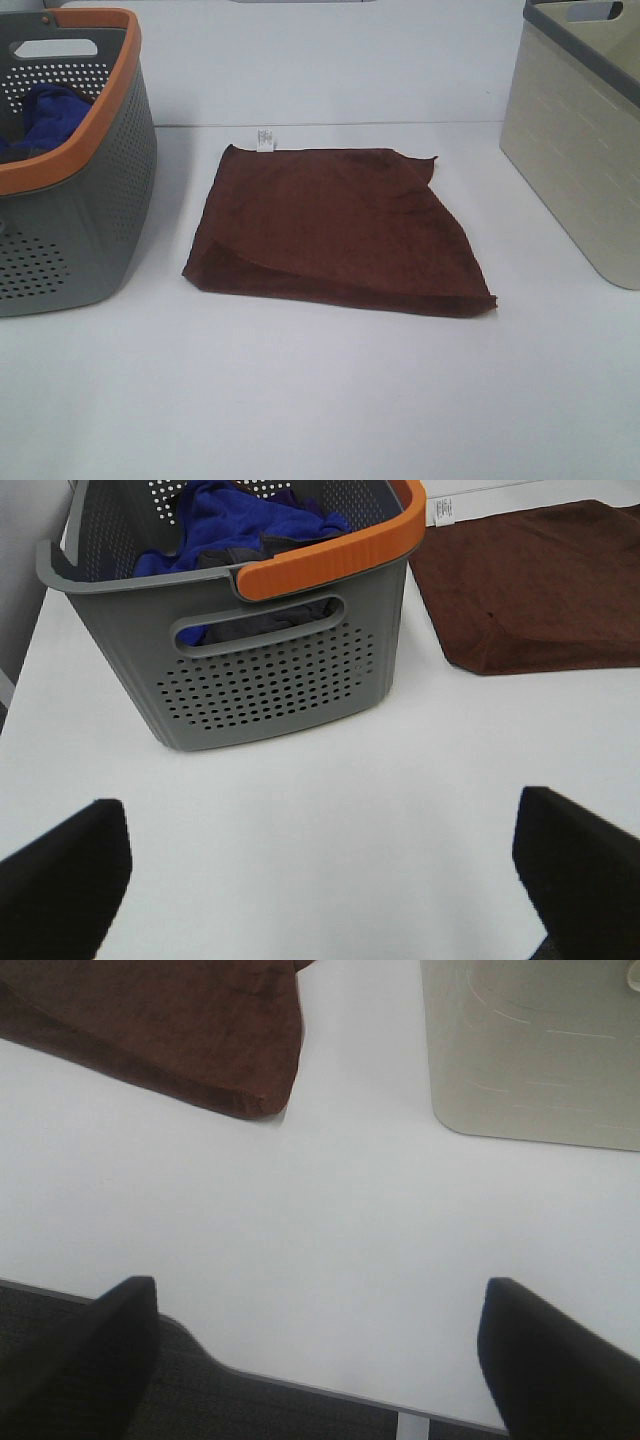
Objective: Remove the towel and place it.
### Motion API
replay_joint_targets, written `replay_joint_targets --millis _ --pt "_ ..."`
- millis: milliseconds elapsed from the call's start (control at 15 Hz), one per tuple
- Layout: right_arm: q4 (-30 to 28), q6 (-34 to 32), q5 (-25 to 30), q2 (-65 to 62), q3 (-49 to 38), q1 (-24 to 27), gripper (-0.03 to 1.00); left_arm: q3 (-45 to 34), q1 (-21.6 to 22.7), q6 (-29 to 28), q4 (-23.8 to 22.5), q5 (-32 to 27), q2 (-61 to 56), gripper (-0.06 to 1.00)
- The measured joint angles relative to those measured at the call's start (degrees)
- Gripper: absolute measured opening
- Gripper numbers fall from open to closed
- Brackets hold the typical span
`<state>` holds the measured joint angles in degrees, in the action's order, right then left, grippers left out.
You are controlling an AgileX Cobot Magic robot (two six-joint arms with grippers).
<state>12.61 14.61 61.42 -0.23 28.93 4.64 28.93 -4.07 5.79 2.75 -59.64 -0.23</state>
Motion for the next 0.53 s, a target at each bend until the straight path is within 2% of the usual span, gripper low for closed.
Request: replay_joint_targets --millis 200,267,333,533 --pt "0.0 0.0 0.0 0.0 0.0 0.0 0.76 0.0 0.34 0.0 0.17 0.0 0.0 0.99" --pt "-0.23 0.11 0.0 0.0 0.0 -0.57 0.76 0.0 3.5 0.0 0.11 0.0 0.0 0.99" --pt "-0.86 0.23 0.0 0.0 0.0 -0.63 0.76 0.0 4.7 0.0 0.11 0.0 0.0 0.99" --pt "-1.89 0.23 0.0 0.0 0.0 -0.69 0.76 0.0 5.04 0.0 0.11 -0.06 0.0 0.99"
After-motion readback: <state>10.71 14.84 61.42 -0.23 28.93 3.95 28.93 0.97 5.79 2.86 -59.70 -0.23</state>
